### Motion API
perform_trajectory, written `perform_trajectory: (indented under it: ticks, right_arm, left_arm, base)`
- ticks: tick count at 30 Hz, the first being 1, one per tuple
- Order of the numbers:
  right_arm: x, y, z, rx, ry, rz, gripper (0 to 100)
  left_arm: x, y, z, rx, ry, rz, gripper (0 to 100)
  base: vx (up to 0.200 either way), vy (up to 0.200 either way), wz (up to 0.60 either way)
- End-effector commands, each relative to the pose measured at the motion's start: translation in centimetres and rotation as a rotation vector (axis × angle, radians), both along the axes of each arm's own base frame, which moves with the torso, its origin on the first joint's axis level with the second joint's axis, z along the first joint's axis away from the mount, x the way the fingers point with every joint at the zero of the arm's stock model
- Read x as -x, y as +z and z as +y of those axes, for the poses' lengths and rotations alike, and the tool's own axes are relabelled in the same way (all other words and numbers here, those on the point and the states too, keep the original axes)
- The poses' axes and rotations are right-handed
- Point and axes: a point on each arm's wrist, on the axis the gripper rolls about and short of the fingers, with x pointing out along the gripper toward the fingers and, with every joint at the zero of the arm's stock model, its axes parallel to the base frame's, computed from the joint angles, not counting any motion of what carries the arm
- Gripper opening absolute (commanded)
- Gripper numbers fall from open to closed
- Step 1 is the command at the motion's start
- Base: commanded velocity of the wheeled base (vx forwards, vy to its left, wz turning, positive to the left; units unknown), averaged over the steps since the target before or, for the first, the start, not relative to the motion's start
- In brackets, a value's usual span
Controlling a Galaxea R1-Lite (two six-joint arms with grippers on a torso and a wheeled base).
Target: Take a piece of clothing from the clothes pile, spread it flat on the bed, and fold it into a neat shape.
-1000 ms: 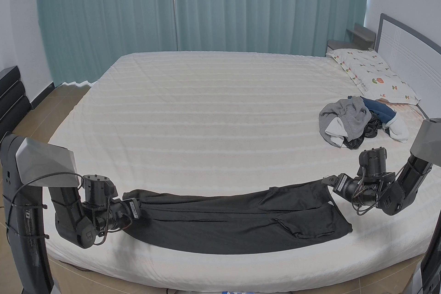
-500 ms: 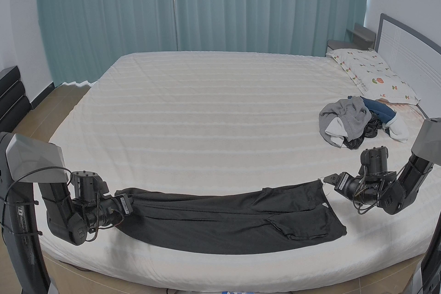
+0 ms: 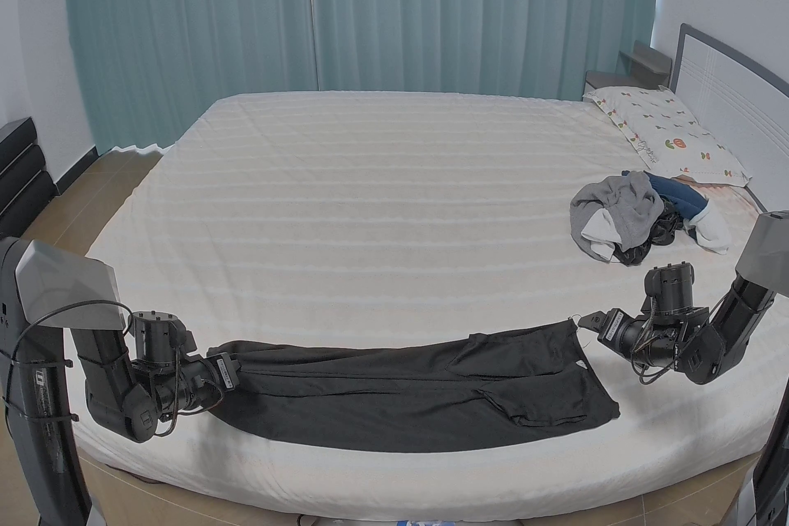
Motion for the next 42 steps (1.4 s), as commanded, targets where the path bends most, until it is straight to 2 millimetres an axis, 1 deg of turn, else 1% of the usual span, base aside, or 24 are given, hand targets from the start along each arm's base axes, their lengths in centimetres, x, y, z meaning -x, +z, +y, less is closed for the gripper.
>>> perform_trajectory:
  ticks: [1,8,14,15,22,30,33,35,36,40,41,42]
  right_arm:
    - [0.0,0.0,0.1,0.0,0.002,0.001,100]
    - [0.0,0.0,0.2,0.0,0.005,0.0,100]
    - [0.0,0.0,0.2,0.0,0.006,-0.002,100]
    - [0.0,0.0,0.2,0.0,0.006,-0.002,100]
    - [0.0,0.0,0.2,0.0,0.008,-0.002,100]
    - [0.0,0.0,0.3,0.0,0.009,-0.002,100]
    - [0.0,0.0,0.4,-0.001,0.011,-0.003,100]
    - [0.0,0.1,0.4,-0.001,0.011,-0.005,100]
    - [0.0,0.1,0.4,0.0,0.013,-0.005,100]
    - [0.0,0.0,0.6,-0.001,0.02,-0.003,100]
    - [0.0,0.0,0.6,-0.001,0.02,-0.003,100]
    - [0.1,0.0,0.8,0.0,0.025,0.0,100]
  left_arm:
    - [-0.2,0.0,0.0,0.003,0.002,-0.005,0]
    - [-1.2,0.5,-0.4,0.072,0.053,-0.036,0]
    - [-1.7,0.8,-0.6,0.093,0.064,-0.053,0]
    - [-1.7,0.9,-0.9,0.102,0.06,-0.057,0]
    - [-1.5,1.1,-2.0,0.089,0.05,-0.06,0]
    - [-1.1,3.2,-5.0,0.068,0.011,-0.127,0]
    - [-1.4,3.7,-6.1,0.061,0.005,-0.155,0]
    - [-1.5,3.7,-6.4,0.055,0.005,-0.154,0]
    - [-1.6,3.7,-7.2,0.04,0.002,-0.14,0]
    - [-2.0,4.6,-8.5,0.018,-0.012,-0.113,0]
    - [-2.0,4.6,-8.5,0.017,-0.013,-0.112,0]
    - [-2.2,4.9,-9.3,0.006,-0.025,-0.092,0]
  base:
    - [0.0,0.0,0.0]
    - [0.0,0.0,0.0]
    - [0.0,0.0,0.0]
    - [0.0,0.0,0.0]
    - [0.0,-0.2,0.0]
    - [0.0,-0.2,0.0]
    - [0.0,-0.2,0.0]
    - [0.0,-0.2,0.0]
    - [0.0,-0.2,0.0]
    - [0.0,-0.2,0.0]
    - [0.0,-0.2,0.0]
    - [0.0,-0.2,0.0]
